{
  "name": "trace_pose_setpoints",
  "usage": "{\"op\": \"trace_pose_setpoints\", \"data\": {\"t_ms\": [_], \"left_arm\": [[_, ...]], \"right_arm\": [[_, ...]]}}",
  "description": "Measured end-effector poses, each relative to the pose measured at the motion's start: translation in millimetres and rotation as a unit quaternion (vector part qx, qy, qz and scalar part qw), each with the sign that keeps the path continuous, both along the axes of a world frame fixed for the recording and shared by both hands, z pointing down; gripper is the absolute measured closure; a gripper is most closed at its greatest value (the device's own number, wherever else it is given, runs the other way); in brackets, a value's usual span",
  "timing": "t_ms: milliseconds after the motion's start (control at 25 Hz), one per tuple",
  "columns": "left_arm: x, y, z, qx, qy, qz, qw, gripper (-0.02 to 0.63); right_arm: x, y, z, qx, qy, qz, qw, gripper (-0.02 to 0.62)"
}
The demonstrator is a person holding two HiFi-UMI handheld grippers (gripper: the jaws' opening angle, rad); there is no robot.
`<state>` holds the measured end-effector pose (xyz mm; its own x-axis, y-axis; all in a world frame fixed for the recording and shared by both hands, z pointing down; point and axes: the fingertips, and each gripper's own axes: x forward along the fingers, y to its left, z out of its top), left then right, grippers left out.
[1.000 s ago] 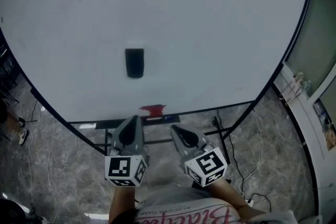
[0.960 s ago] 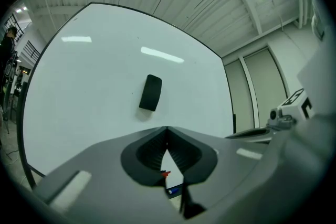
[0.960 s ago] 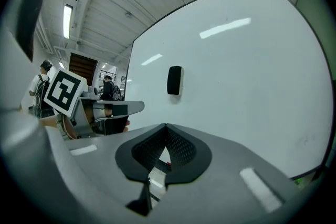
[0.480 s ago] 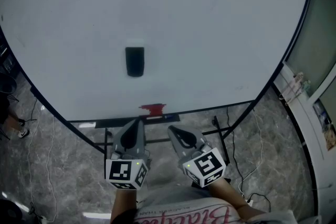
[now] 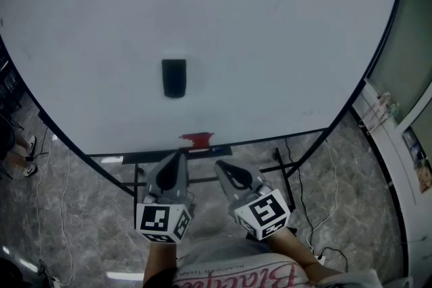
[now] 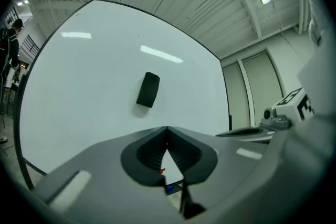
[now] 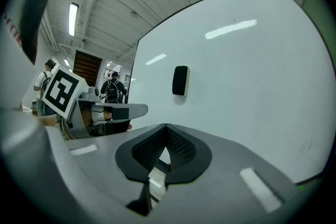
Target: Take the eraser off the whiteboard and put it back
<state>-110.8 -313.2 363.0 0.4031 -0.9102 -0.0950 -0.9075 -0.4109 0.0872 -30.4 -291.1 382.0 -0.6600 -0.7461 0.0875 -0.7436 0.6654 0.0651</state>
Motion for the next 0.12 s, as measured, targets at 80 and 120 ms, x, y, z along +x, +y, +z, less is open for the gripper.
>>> {"op": "trace_pose_setpoints", "data": {"t_ms": [80, 120], "left_arm": [[2.5, -0.1, 0.8, -0.002, 0.003, 0.007, 1.0000, 0.606], [3.7, -0.1, 1.2, -0.003, 0.005, 0.010, 0.9999, 0.606]], "right_arm": [[0.4, -1.1, 0.5, 0.002, 0.000, 0.001, 1.000, 0.595], [0.6, -1.7, 0.9, 0.004, 0.000, 0.001, 1.000, 0.595]]}}
